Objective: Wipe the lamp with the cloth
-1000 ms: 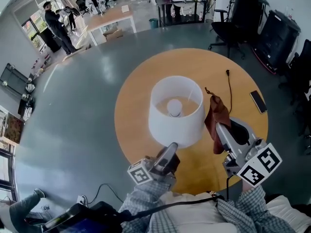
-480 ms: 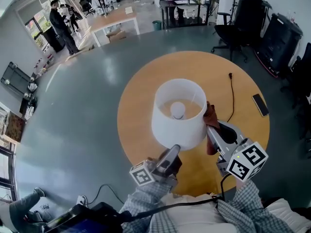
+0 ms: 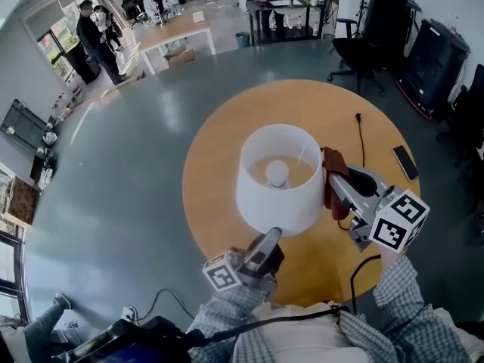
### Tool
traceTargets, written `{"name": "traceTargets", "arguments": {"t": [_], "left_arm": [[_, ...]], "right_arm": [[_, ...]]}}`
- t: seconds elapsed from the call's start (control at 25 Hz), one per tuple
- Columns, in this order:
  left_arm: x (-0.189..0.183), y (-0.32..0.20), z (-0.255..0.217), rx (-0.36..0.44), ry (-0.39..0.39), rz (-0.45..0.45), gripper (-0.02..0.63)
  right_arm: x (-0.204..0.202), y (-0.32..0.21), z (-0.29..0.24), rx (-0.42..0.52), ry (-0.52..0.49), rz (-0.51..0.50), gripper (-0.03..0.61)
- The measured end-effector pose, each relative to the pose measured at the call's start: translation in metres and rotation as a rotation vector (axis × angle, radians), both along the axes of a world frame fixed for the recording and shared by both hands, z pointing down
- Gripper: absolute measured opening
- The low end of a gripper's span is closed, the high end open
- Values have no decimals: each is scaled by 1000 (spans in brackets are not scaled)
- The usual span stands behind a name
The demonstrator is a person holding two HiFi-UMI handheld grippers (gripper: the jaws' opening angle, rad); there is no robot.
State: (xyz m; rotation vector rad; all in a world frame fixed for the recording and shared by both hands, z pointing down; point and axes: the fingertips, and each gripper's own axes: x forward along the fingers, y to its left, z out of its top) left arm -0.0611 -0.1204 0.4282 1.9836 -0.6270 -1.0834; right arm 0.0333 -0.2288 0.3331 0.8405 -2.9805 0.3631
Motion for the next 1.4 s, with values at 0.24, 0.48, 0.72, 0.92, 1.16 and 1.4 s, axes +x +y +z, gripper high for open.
{"name": "traceTargets", "arguments": {"t": [0.24,0.48,0.72,0.92,1.16,1.4], "left_arm": [[1,-1,0,-1,-2,2,107],[1,-1,1,2,2,-3,107],[4,-2,-1,0,4,-7,109],[2,-3,-1,3,8,-9,109],[6,-2,-2,4,9,-12,109],[11,-3,-5,5,7,-10,109]], "right_arm": [[-28,-40,-60,93,9,-173,61],[-69,-64,-69,94,110,-379,61],[-82,-84,-52,-46,75,-465,61],[-95,-95,-22,-144,119,-504,61],[-98,-100,3,-185,198,-560,61],[-112,-95,-22,-106,261,-696,61]]}}
